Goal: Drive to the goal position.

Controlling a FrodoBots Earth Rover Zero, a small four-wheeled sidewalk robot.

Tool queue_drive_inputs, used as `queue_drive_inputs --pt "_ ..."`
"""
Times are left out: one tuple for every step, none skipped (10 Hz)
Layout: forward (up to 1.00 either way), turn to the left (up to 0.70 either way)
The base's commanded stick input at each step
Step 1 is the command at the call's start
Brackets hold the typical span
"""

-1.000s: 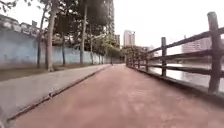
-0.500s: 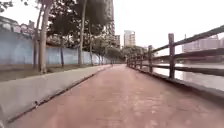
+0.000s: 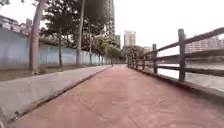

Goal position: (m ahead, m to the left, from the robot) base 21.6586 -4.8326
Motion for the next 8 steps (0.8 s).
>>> queue_drive_inputs --pt "0.96 0.0" --pt "0.96 0.0" --pt "0.96 0.0" --pt "0.96 0.0" --pt "0.96 0.0" --pt "0.96 0.0" --pt "0.96 0.0" --pt "0.96 0.0"
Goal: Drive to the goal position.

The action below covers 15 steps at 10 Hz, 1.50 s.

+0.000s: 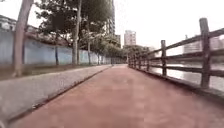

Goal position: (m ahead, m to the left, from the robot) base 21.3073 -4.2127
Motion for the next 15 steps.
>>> queue_drive_inputs --pt "0.96 0.0" --pt "0.96 0.0" --pt "0.96 0.0" --pt "0.95 0.0" --pt "0.96 0.0" --pt "0.96 0.0" --pt "0.96 0.0" --pt "0.96 0.0" --pt "0.96 0.0" --pt "0.96 0.0" --pt "0.96 0.0" --pt "0.96 0.0" --pt "0.95 0.0" --pt "0.95 0.0" --pt "0.95 0.0"
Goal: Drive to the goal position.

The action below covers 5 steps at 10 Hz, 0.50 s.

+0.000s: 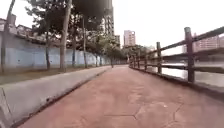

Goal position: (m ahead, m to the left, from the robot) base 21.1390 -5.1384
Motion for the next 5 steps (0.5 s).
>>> queue_drive_inputs --pt "0.96 0.0" --pt "0.96 0.0" --pt "0.95 0.0" --pt "0.96 0.0" --pt "0.95 0.0"
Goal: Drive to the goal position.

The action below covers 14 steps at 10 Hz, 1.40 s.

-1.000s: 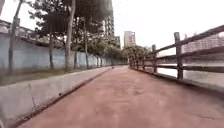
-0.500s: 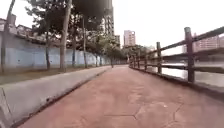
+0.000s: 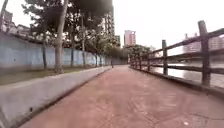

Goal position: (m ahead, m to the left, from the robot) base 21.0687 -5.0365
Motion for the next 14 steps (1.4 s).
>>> queue_drive_inputs --pt "0.96 0.0" --pt "0.96 0.0" --pt "0.96 0.0" --pt "0.96 0.0" --pt "0.95 0.0" --pt "0.96 0.0" --pt "0.96 0.0" --pt "0.96 0.0" --pt "0.96 0.0" --pt "0.96 0.0" --pt "0.96 0.0" --pt "0.96 0.0" --pt "0.96 0.0" --pt "0.95 0.0"
